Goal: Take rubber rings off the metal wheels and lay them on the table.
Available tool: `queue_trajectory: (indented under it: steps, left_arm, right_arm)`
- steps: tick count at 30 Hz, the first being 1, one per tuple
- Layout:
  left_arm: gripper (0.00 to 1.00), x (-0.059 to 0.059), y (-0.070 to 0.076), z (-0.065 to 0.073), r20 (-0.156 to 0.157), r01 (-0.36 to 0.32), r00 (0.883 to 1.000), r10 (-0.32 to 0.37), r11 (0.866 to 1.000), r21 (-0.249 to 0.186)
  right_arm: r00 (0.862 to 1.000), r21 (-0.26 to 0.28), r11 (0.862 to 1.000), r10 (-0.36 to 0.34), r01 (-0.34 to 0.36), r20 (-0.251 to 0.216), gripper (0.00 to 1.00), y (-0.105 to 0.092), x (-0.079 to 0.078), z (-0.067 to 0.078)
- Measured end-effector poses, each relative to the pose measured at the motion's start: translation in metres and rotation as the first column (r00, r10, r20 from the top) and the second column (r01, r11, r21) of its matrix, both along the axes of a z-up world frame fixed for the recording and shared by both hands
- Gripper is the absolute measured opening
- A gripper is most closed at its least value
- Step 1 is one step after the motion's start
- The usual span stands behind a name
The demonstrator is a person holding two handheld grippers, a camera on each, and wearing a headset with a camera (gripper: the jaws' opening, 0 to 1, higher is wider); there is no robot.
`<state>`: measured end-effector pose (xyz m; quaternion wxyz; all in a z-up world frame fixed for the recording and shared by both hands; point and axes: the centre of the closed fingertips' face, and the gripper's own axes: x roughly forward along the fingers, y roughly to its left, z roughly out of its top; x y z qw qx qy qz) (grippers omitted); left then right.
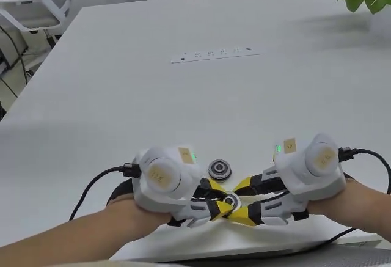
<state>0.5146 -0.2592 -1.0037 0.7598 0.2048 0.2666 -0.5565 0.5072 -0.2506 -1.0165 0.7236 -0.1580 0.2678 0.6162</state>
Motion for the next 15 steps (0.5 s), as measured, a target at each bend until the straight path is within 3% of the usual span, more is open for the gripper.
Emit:
queue_trajectory:
  steps: [6,8,15]
  left_arm:
    - [0.13,0.0,0.0,0.0,0.001,-0.001,1.0,0.001,1.0,-0.002]
    - [0.13,0.0,0.0,0.0,0.003,-0.002,1.0,0.002,1.0,-0.002]
    - [0.13,0.0,0.0,0.0,0.001,-0.003,1.0,0.003,1.0,-0.005]
  right_arm:
    - [1.0,-0.002,1.0,-0.004,0.004,0.009,0.22,-0.005,0.0,0.0]
    - [0.999,-0.028,1.0,0.014,-0.013,0.033,0.18,-0.008,-0.001,-0.003]
    - [1.0,-0.03,1.0,-0.001,0.002,0.022,0.14,-0.011,-0.001,-0.003]
